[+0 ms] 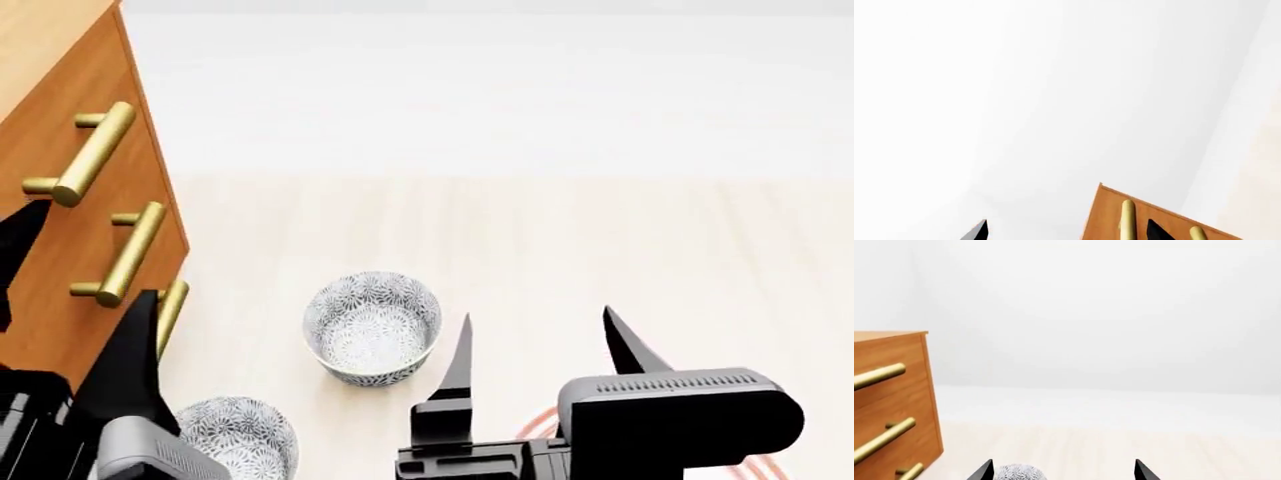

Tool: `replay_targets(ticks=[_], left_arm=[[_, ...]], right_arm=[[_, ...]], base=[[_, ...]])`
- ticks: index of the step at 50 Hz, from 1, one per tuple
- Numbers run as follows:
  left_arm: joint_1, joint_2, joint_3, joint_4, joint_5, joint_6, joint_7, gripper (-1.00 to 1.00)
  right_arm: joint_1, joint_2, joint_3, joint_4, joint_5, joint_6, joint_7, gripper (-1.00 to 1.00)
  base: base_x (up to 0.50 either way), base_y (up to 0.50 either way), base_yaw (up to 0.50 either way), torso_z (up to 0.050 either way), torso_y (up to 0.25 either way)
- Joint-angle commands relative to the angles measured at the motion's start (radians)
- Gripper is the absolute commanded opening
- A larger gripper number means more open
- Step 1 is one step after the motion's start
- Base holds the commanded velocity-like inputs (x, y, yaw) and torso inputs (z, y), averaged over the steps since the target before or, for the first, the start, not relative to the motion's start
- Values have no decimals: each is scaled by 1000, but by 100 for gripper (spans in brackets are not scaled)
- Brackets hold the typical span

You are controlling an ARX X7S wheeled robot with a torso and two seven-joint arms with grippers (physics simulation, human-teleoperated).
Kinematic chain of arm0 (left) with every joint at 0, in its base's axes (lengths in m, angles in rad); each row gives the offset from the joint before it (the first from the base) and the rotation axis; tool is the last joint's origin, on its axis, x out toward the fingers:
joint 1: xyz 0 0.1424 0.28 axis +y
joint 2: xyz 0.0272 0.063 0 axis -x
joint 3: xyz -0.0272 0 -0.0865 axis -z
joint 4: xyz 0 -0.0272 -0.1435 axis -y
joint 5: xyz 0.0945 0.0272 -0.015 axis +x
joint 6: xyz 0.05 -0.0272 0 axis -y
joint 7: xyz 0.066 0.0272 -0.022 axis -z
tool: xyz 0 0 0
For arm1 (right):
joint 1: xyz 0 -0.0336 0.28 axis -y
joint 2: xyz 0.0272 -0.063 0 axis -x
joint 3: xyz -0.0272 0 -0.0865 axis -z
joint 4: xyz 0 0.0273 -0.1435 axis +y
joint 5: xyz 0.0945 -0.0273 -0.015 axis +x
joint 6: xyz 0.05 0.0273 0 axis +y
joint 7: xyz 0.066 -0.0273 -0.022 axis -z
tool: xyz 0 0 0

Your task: Open the top drawer of the cabinet.

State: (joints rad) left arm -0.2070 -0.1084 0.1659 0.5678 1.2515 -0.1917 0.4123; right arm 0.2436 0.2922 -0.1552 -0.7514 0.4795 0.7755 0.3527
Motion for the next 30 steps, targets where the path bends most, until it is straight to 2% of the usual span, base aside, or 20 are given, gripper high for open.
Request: replay_targets(ticks=[1, 17, 30], left_arm=[[-15, -11, 18, -13, 49, 11, 27, 100], [-19, -23, 35, -15, 75, -6, 16, 100], [-211, -1, 31, -275, 85, -43, -32, 100]], right_arm=[[24, 3, 23, -33, 35, 52, 26, 100], [-18, 13, 8, -12, 16, -4, 15, 100], [-31, 24, 10, -17, 15, -16, 20, 100]], base=[[0, 0, 0, 0, 0], [0, 0, 0, 0, 0], [0, 0, 0, 0, 0]])
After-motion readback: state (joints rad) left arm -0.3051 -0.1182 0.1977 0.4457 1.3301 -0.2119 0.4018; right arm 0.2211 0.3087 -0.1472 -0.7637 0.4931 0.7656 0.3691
